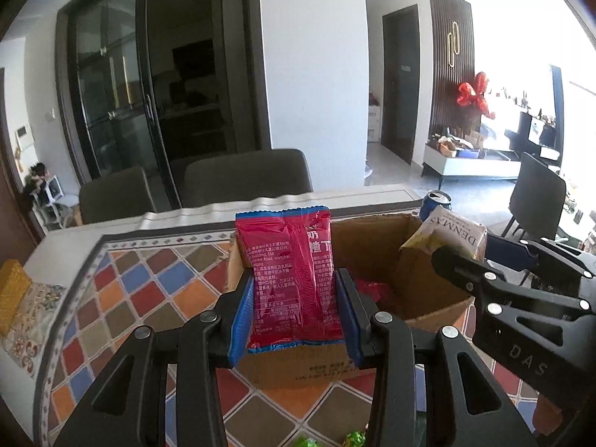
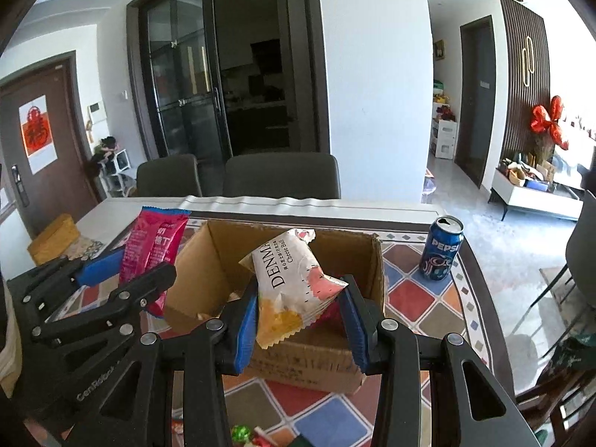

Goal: Organize snacks
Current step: 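Lift both bags into the cardboard box and open both tools, then move both tools back over the candies and bars, then grasp the gold wrapped candy with the left tool while the right tool grasps the striped bar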

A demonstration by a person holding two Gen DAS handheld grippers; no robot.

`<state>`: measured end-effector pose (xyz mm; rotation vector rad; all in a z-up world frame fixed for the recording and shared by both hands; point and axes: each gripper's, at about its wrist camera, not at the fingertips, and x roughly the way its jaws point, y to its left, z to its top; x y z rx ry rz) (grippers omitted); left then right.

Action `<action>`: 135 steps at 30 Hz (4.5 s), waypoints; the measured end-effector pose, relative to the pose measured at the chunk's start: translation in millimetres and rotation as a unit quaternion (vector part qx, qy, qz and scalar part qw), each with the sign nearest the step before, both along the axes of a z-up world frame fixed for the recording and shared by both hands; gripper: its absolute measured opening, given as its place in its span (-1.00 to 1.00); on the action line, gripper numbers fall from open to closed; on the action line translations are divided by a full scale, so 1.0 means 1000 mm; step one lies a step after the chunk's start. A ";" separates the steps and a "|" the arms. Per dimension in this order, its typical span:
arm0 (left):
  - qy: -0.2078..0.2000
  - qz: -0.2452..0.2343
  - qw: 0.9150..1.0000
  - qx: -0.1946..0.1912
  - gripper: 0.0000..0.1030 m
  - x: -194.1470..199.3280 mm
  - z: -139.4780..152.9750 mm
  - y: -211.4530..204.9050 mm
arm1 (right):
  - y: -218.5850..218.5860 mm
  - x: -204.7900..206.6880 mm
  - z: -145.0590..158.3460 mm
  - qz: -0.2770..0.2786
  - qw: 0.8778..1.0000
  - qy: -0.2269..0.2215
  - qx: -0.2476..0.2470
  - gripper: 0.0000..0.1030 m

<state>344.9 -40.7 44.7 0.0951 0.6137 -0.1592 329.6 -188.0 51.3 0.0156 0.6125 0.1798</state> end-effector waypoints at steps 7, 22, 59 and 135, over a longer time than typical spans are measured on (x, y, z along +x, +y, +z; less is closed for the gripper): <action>0.046 -0.011 0.999 -0.027 -0.20 0.038 -0.010 0.005 | 0.006 0.028 -0.007 -0.007 0.999 0.024 -0.024 -0.18; 0.032 0.023 0.999 0.007 0.27 0.006 -0.001 0.016 | 0.002 0.020 -0.014 -0.034 0.998 0.034 -0.030 0.05; 0.092 -0.021 0.995 0.031 0.33 -0.136 -0.077 0.010 | -0.002 -0.114 -0.086 0.014 0.991 0.127 -0.037 0.05; 0.229 -0.057 0.971 -0.040 -0.58 -0.157 -0.154 -0.014 | -0.018 -0.156 -0.164 0.015 0.968 0.247 -0.041 -0.31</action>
